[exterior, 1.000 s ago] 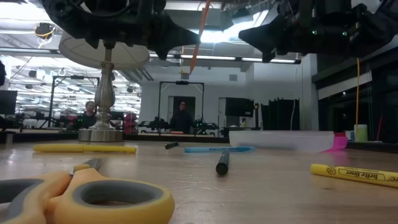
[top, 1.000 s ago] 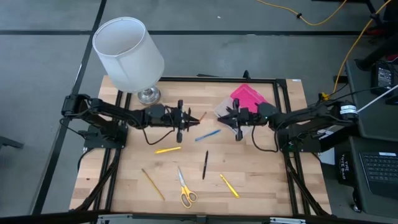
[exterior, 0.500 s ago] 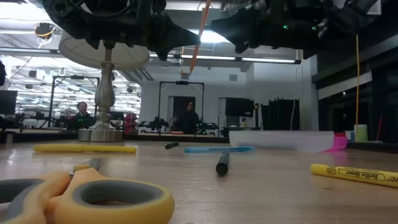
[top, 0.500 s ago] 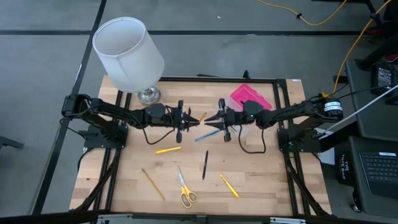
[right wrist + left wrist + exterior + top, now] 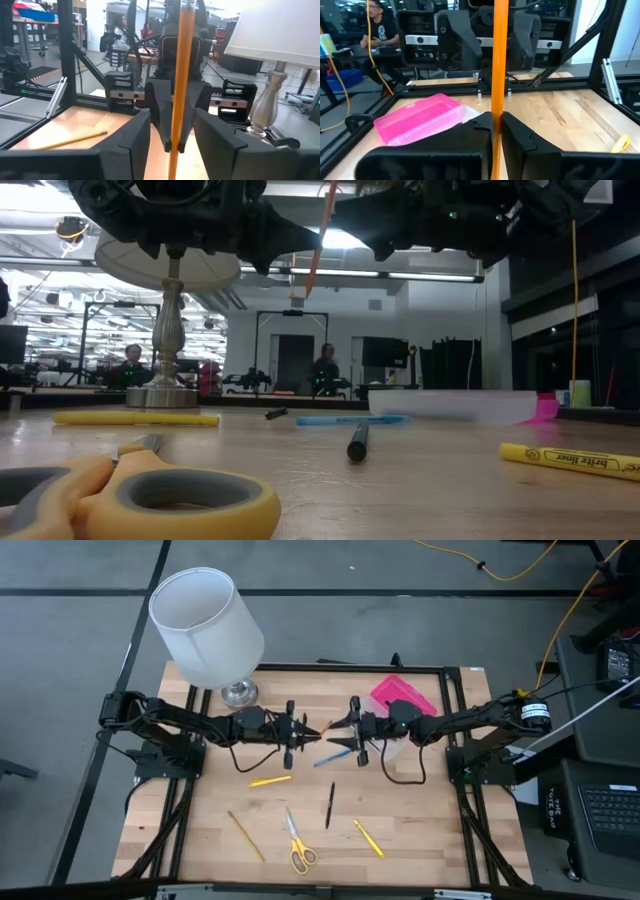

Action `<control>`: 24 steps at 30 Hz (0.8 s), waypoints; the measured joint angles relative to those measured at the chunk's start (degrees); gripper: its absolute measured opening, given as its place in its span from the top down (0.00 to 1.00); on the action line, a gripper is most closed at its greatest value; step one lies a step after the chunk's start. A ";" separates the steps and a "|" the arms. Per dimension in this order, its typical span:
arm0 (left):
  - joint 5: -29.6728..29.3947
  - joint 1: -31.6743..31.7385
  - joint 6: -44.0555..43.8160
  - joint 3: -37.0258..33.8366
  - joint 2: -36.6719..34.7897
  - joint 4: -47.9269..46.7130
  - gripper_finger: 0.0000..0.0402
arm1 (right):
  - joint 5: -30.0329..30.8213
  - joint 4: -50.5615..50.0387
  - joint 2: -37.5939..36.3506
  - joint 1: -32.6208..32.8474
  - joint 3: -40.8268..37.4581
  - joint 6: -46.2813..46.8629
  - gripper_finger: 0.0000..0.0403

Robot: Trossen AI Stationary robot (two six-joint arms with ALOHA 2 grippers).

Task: Pick & place school supplies into a supply box
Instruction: Put the orange pencil into the pink supply box

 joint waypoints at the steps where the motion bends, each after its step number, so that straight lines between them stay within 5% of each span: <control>1: -0.20 0.16 0.00 0.00 0.00 -0.04 0.97 | 0.10 0.00 0.00 0.00 0.00 0.01 0.62; 24: -0.19 0.66 0.00 -0.02 0.00 -0.20 0.97 | 0.18 -1.10 5.62 0.00 5.84 0.50 0.62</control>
